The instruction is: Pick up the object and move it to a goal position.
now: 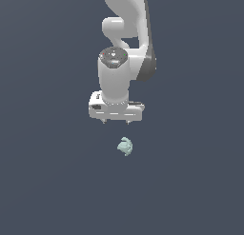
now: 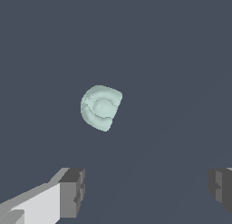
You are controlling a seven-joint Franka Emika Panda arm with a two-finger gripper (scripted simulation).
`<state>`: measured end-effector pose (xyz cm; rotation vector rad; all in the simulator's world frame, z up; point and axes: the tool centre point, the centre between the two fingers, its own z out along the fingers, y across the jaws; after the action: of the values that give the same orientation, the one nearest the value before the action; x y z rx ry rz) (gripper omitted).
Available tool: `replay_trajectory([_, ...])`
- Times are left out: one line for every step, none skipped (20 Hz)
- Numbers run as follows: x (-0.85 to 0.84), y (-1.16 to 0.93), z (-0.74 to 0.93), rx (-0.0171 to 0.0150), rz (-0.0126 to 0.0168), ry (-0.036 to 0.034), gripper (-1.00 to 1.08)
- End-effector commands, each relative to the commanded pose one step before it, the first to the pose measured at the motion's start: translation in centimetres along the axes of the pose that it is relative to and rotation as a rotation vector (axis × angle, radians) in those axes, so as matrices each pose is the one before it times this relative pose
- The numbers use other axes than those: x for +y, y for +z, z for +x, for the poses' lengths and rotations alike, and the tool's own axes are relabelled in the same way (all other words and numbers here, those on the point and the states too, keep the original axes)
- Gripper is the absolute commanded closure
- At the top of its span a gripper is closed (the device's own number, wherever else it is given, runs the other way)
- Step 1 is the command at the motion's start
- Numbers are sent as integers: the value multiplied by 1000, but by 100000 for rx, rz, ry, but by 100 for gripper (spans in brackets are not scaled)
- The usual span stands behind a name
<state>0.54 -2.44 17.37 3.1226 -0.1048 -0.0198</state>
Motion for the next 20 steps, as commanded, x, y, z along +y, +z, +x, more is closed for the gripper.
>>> replay_trajectory([1, 0, 0, 0, 0, 0, -92])
replay_trajectory([-31, -30, -14, 0, 0, 0, -92])
replay_trajectory([-76, 21, -9, -176, -36, 33, -92])
replay_trajectory([-129, -9, -28, -221, -45, 40, -92])
replay_trajectory([-176, -5, -38, -320, -68, 49, -92])
replay_trajectory([-223, -24, -56, -385, -86, 42, -92])
replay_trajectory([-243, -28, -67, -435, -104, 17, -92])
replay_trajectory([-196, -32, -63, -360, -91, -25, -92])
replay_trajectory([-142, -28, -53, -277, -75, -61, -92])
replay_trajectory([-88, -28, -43, -182, -53, -85, -92])
replay_trajectory([-41, -20, -28, -96, -31, -94, -92])
replay_trajectory([0, -14, -11, -1, -5, -69, -92])
replay_trajectory([43, 6, 15, 73, 23, 61, -92])
replay_trajectory([5, 38, 36, 53, 23, 143, -92])
replay_trajectory([-7, 46, 45, 46, 29, 262, -92])
replay_trajectory([-31, 67, 61, 35, 32, 369, -92])
replay_trajectory([-51, 88, 78, 33, 39, 486, -92])
replay_trajectory([-66, 111, 97, 39, 49, 613, -92])
replay_trajectory([-77, 137, 119, 54, 61, 749, -92])
replay_trajectory([-84, 164, 141, 74, 75, 892, -92])
